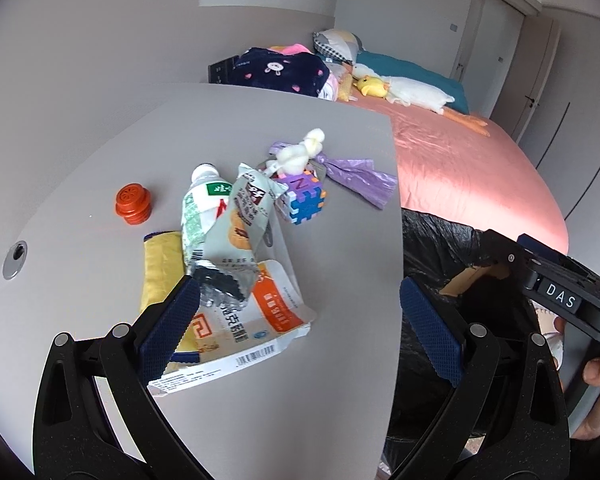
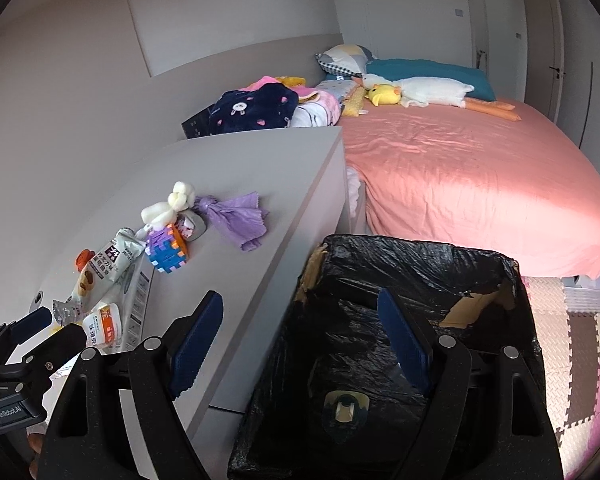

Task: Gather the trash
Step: 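Return both tools to the desk and grasp the yellow wrapper with the left tool, then lift the yellow wrapper with the left tool while the right tool grasps the silver pouch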

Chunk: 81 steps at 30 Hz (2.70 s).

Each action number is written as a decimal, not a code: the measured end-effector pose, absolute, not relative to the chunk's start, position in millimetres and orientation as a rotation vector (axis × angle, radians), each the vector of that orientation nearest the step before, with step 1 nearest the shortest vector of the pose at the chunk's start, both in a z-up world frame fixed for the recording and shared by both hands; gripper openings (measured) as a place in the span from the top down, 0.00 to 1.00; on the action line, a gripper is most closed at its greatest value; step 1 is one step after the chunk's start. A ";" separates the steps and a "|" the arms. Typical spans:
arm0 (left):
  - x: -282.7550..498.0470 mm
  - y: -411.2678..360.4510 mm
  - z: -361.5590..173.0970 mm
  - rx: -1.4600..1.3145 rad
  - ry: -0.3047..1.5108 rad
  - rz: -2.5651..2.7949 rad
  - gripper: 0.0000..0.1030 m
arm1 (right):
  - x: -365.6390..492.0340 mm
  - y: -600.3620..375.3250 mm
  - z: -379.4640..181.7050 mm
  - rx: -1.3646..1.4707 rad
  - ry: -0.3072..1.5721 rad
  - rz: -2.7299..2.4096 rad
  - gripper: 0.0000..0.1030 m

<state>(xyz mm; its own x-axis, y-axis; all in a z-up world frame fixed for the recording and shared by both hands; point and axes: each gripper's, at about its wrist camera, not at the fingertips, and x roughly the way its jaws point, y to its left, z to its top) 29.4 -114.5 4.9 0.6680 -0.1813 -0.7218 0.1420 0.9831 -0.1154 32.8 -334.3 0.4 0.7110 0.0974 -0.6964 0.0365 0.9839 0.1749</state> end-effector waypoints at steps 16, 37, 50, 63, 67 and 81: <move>45.2 -27.9 1.6 -0.196 0.807 -0.034 0.06 | 49.4 -281.8 -6.7 0.144 0.787 0.113 0.22; 84.5 -7.9 -60.6 -0.206 1.022 0.025 0.51 | 85.7 -217.9 -0.1 0.164 0.791 0.240 0.22; 82.3 1.1 -61.5 -0.209 0.990 0.035 0.67 | 98.1 -184.0 -38.3 0.088 0.899 0.276 0.51; 69.2 5.3 -51.5 -0.220 0.931 0.025 0.67 | 87.7 -203.7 -33.2 0.168 0.844 0.351 0.85; 64.4 5.6 -38.5 -0.224 0.886 0.019 0.69 | 78.6 -208.4 -17.4 0.164 0.790 0.353 0.85; 52.0 -22.8 -6.9 -0.166 0.819 -0.021 0.69 | 59.5 -235.2 7.2 0.177 0.752 0.344 0.85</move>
<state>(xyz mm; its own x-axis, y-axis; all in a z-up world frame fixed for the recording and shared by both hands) 52.0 -22.8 -6.9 0.6834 -0.0827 -0.7253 -0.0457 0.9868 -0.1556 59.5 -235.2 7.2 0.6780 0.3674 -0.6366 -0.2422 0.9294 0.2783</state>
